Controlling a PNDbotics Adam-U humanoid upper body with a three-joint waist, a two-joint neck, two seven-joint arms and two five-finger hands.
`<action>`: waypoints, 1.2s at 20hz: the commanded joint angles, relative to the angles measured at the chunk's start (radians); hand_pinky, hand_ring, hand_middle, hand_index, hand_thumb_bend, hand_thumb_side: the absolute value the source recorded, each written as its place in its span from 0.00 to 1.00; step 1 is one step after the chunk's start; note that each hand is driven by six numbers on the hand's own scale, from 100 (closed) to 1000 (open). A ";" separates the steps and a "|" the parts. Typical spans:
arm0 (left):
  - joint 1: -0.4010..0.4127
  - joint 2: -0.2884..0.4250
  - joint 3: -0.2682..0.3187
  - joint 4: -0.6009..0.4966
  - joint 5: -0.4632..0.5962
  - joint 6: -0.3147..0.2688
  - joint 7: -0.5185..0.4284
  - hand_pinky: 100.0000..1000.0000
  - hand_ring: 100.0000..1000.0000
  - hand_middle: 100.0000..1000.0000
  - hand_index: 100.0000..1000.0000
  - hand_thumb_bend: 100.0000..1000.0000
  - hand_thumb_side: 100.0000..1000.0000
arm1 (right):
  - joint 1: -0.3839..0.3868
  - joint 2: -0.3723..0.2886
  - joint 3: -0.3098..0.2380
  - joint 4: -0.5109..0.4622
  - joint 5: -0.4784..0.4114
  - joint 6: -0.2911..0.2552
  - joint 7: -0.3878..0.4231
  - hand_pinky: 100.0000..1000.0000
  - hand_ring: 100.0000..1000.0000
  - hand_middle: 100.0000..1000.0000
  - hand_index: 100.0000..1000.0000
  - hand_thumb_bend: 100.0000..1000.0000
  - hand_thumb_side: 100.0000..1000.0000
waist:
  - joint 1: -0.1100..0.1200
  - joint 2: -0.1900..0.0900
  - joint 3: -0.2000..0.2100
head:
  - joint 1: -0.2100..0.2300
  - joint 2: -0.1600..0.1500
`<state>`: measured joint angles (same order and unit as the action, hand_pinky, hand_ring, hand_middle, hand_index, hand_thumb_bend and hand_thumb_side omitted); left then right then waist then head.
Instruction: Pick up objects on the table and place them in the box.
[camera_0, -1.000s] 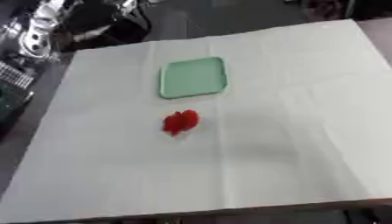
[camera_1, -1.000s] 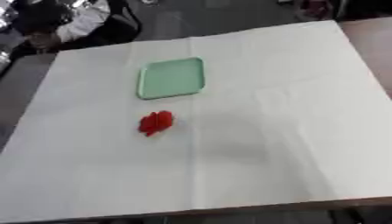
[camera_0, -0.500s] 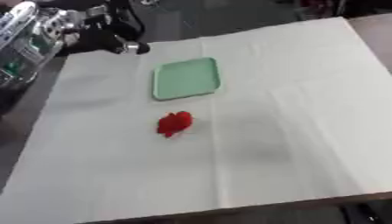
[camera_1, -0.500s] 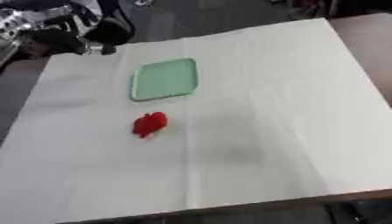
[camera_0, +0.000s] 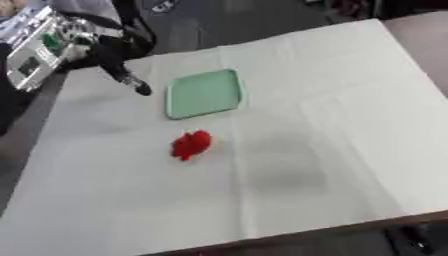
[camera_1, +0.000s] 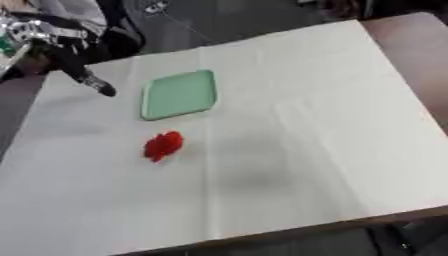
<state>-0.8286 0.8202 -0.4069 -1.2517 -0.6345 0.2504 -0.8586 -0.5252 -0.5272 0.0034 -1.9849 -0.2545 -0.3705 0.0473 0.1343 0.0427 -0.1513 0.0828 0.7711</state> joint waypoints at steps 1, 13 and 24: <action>-0.021 0.011 0.007 0.028 0.005 -0.005 -0.023 0.74 0.67 0.78 0.91 0.86 0.34 | -0.022 -0.008 -0.004 -0.015 -0.008 0.000 0.006 0.11 1.00 0.20 0.63 0.00 0.53 | -0.003 -0.012 -0.001 | -0.017 -0.001; -0.042 -0.043 -0.057 0.124 0.036 -0.034 -0.038 0.68 0.63 0.76 0.91 0.85 0.34 | -0.024 -0.003 -0.023 -0.015 -0.025 -0.008 -0.075 0.10 1.00 0.20 0.62 0.00 0.51 | -0.005 -0.009 -0.005 | -0.025 -0.001; -0.047 -0.092 -0.132 0.158 0.150 -0.076 -0.048 0.61 0.58 0.73 0.90 0.83 0.33 | -0.031 0.001 -0.026 -0.015 -0.035 0.010 -0.205 0.09 1.00 0.19 0.62 0.00 0.52 | -0.003 -0.008 -0.013 | -0.048 -0.001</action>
<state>-0.8557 0.6995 -0.5324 -1.0734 -0.5143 0.1754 -0.9064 -0.5319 -0.5179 -0.0156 -1.9849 -0.2889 -0.3609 -0.1496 0.1365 0.0444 -0.1633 0.0459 0.7713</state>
